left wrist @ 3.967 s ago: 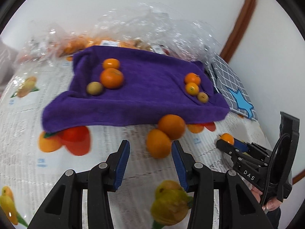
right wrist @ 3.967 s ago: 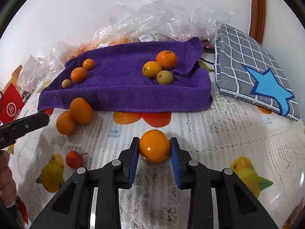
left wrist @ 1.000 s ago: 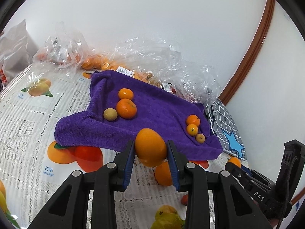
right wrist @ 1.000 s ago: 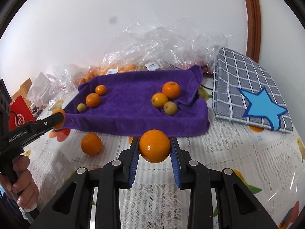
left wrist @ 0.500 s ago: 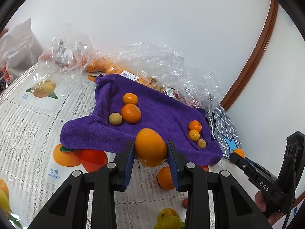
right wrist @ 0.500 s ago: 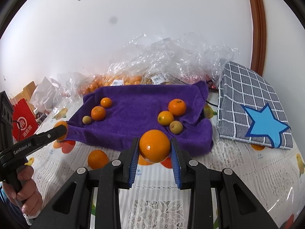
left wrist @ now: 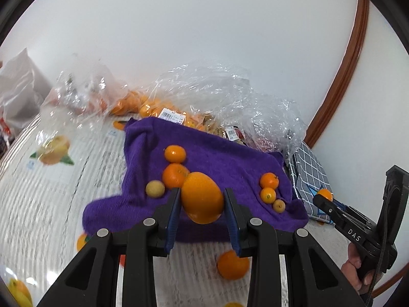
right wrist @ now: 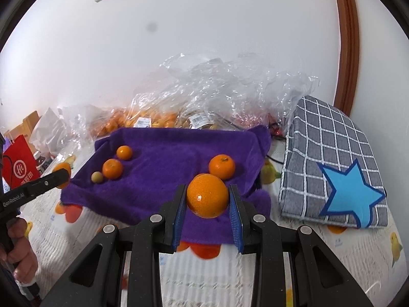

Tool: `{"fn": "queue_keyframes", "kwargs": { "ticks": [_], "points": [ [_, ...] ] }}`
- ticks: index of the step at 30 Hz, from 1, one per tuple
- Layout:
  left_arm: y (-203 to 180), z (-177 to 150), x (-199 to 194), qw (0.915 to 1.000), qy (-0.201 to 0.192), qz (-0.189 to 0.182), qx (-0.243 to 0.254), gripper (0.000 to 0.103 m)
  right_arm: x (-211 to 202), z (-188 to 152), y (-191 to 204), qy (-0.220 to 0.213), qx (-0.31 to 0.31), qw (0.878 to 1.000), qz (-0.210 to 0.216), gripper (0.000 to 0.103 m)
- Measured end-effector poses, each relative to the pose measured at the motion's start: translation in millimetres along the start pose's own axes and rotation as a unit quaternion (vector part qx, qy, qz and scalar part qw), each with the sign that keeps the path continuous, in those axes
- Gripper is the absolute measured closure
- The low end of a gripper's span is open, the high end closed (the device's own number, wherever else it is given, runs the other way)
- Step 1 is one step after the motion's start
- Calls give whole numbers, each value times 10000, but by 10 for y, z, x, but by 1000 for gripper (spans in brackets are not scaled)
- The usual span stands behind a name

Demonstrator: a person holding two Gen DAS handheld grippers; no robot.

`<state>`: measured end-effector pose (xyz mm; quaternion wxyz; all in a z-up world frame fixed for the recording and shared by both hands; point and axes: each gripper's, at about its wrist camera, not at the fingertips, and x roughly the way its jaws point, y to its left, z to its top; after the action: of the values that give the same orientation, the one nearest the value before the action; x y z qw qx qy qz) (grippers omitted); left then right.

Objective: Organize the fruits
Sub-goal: 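Lower both oranges onto the towel and open both tools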

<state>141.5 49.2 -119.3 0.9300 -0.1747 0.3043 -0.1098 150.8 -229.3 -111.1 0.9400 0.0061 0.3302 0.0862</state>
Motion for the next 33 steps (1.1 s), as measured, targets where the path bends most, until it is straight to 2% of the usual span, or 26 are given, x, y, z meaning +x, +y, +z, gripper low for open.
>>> {"fn": "queue_keyframes", "kwargs": {
  "ticks": [4,9,17,23,33],
  "points": [
    [-45,100,170,10000,53,-59,-28,71,128,150,-63,-57,-87,9999,-82,71],
    [-42,50,449,9997,193,-43,-152,71,330,289,-144,2,5,10000,-11,71],
    [32,-60,614,9991,413,-16,-122,71,789,125,-247,516,164,9985,-13,71],
    [39,-78,658,9985,507,-48,-190,71,976,37,-306,723,374,9967,24,71],
    [4,-104,707,9982,583,70,-91,71,994,13,-328,687,396,9968,-71,71]
  ]
}}
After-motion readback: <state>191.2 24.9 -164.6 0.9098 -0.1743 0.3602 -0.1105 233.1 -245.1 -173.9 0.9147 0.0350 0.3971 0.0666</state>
